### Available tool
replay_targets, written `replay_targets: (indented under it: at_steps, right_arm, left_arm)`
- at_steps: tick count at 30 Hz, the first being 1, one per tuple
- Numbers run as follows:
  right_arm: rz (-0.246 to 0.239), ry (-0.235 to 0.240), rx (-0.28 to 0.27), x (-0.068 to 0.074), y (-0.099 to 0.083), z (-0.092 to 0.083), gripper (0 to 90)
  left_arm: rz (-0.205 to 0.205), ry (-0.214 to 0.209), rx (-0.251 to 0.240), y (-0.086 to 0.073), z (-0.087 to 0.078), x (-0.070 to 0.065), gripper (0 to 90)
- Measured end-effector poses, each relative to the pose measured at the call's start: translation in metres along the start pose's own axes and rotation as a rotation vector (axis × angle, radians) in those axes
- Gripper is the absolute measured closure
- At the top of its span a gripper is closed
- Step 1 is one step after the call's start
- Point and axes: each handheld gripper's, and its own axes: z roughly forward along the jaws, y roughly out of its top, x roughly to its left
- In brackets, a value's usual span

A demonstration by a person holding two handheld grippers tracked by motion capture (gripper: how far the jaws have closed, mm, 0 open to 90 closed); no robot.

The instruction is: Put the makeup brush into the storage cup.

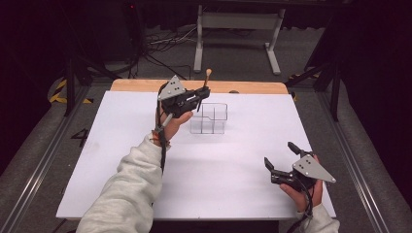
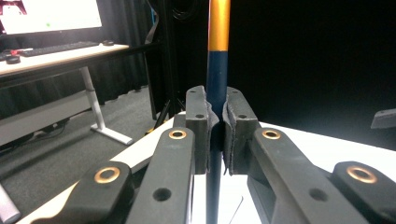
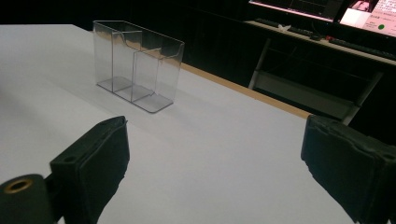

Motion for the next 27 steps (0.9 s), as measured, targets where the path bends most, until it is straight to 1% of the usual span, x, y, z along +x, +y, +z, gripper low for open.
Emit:
replay_targets:
  at_steps: [5,7,12,17,21,23,27]
  right_arm:
    - [-0.001,0.008,-0.005,0.000,0.000,-0.001,8.4]
    - [-0.001,0.008,-0.004,0.001,0.001,-0.001,8.5]
    - [-0.005,0.013,-0.011,0.001,0.002,-0.002,8.5]
    - [-0.007,0.013,-0.011,0.001,0.002,-0.002,8.7]
    - [-0.010,0.024,-0.008,0.001,0.001,-0.002,8.8]
    - [-0.009,0.025,-0.007,0.002,0.001,-0.002,8.9]
    - [-0.009,0.031,-0.005,0.001,0.001,-0.002,8.9]
  left_arm:
    - [0.002,-0.007,-0.004,0.003,0.011,-0.002,82.6]
    - [-0.006,-0.012,-0.006,0.003,0.016,-0.003,82.6]
    - [-0.011,-0.009,-0.009,0.001,0.022,-0.003,82.6]
    - [-0.023,0.001,0.004,-0.005,0.029,-0.002,82.6]
    - [-0.034,0.006,0.011,-0.011,0.034,-0.002,82.6]
    - [-0.029,0.009,0.019,-0.014,0.036,-0.002,82.5]
    - [-0.056,0.004,0.014,-0.022,0.040,0.002,82.5]
